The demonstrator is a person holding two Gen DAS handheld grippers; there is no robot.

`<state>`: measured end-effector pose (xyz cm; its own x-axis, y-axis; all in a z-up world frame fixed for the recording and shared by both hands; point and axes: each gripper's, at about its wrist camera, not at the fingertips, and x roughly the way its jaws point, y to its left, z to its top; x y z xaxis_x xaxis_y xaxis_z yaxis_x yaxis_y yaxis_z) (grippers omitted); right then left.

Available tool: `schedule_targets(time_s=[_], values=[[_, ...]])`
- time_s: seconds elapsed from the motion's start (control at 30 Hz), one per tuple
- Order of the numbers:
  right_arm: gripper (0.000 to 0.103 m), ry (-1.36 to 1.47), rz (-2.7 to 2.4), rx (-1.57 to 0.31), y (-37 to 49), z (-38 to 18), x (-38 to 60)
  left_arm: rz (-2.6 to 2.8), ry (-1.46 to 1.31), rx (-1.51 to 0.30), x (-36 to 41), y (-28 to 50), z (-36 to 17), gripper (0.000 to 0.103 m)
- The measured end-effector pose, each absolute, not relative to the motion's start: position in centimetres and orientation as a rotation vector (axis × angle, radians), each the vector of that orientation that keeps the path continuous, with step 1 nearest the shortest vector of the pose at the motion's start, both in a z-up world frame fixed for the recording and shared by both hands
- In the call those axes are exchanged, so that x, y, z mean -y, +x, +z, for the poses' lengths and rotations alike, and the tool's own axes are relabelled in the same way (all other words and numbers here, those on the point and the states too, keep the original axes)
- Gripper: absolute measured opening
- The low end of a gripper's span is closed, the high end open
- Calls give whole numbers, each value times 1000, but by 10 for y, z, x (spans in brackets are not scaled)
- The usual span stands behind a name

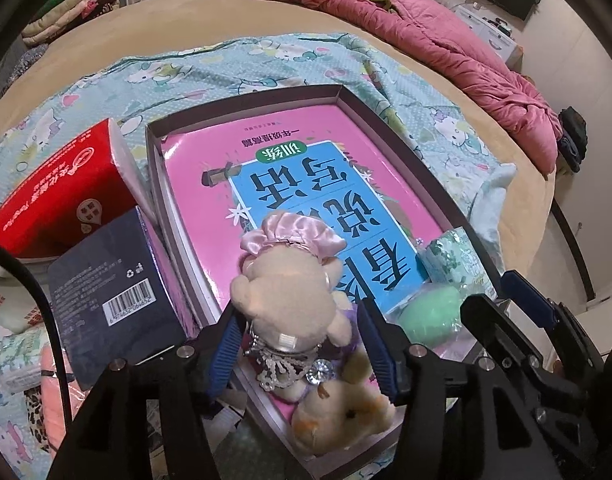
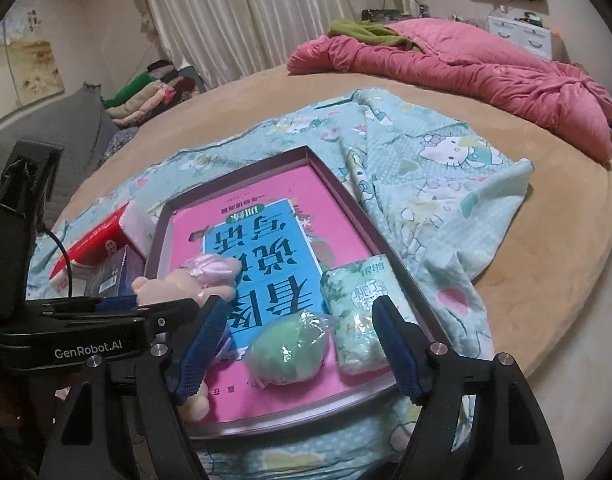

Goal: Organize soft objects
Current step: 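Lower the pink-bow plush onto the tray with the left tool while the right tool releases the sponge bag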

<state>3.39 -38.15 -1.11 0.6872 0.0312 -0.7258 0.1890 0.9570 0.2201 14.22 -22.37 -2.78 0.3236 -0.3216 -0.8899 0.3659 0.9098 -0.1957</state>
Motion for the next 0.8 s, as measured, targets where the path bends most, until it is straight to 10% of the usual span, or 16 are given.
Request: schedule_targets(time_s=[0.8], values=[[79, 270, -125, -757, 25, -4, 381, -391, 85, -1055, 205, 108, 15, 80]])
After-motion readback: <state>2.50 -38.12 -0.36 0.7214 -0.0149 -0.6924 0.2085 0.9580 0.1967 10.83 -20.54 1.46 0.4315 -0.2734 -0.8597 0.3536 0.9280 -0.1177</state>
